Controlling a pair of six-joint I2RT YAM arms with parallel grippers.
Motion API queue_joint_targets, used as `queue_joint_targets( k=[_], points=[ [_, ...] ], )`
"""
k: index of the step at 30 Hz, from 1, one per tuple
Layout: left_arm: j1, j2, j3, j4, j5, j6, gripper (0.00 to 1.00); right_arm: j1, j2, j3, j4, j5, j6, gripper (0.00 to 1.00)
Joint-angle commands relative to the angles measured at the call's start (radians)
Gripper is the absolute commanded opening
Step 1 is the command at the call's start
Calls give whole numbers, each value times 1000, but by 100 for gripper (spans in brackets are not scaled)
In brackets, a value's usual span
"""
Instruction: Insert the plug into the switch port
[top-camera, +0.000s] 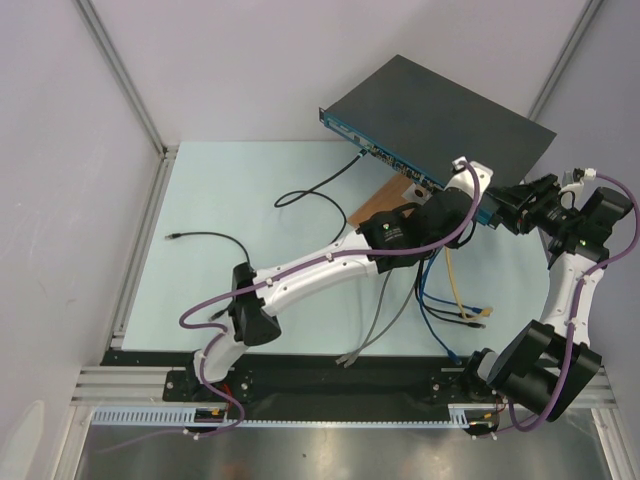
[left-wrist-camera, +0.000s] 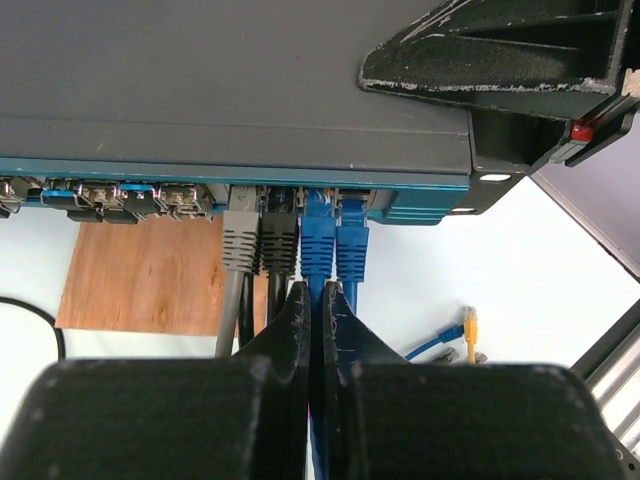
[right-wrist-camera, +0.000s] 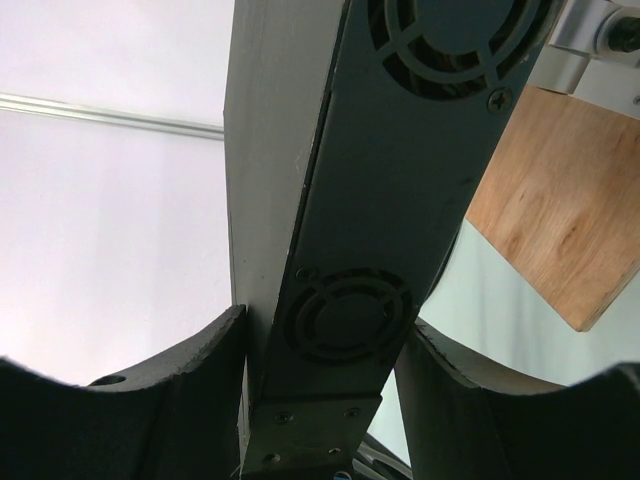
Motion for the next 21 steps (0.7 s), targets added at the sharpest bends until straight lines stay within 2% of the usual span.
queue_joint_targets(
  k=[1, 9, 16, 21],
  points=[
    [26, 24, 68, 125, 1, 9, 0, 66, -2, 23, 1, -69, -102, 0],
    [48, 49, 65, 220, -2, 55, 0, 77, -4, -2, 24, -83, -81, 0],
    [74, 58, 65, 381, 58, 98, 0, 89, -11, -13, 30, -92, -84, 0],
    [75, 49, 53, 418, 76, 135, 1, 89, -8, -8, 17, -87, -92, 0]
  ],
)
